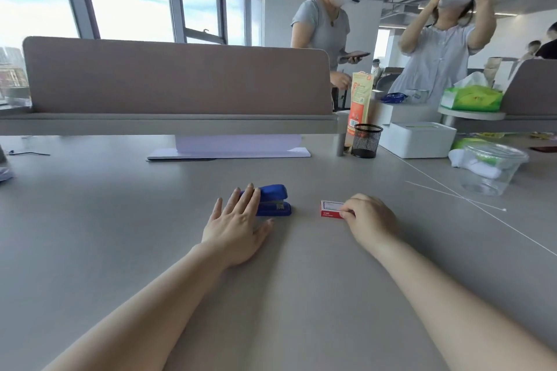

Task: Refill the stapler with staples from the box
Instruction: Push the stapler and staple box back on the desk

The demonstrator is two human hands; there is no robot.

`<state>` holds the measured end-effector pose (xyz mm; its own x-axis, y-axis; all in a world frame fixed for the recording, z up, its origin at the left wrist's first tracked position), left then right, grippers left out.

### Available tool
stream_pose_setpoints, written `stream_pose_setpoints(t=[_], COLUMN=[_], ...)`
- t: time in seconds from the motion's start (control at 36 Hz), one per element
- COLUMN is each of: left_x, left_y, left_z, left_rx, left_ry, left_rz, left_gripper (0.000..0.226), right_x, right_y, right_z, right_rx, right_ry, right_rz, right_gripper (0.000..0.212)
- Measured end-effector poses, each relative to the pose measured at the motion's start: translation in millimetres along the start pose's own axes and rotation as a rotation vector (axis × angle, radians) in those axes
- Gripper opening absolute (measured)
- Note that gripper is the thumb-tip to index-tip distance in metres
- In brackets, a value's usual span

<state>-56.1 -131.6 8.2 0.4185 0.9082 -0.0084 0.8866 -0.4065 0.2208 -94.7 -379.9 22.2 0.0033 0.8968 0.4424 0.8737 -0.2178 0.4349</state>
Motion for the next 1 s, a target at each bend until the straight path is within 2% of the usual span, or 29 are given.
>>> stream_pose_setpoints(t=[0.64,1.0], left_x=[40,50], left_y=[187,218], left_z=[46,54], left_rx=[0.004,-0.021], left_ry=[-0.048,-0.082], left_rz=[-0.057,-0.046], left_gripper=[0.073,0.073], right_x=[-12,-16], right_y=[187,226], right_z=[105,129], right_rx=[0.075,0.066], right_ry=[0.084,0.112], right_rz=[0.015,0.039], right_gripper=[0.018,0.013])
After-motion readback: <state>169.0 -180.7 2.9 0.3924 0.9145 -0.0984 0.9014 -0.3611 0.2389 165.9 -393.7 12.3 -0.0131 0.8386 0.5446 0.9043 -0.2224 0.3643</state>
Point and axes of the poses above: each hand's wrist, its own y-axis towards the middle knuckle, its own z-axis out of the palm, x = y × z, the point moved 5 cm from there along y, towards the middle knuckle, and after that the axes turned 9 degrees about y, right-handed, at the moved point
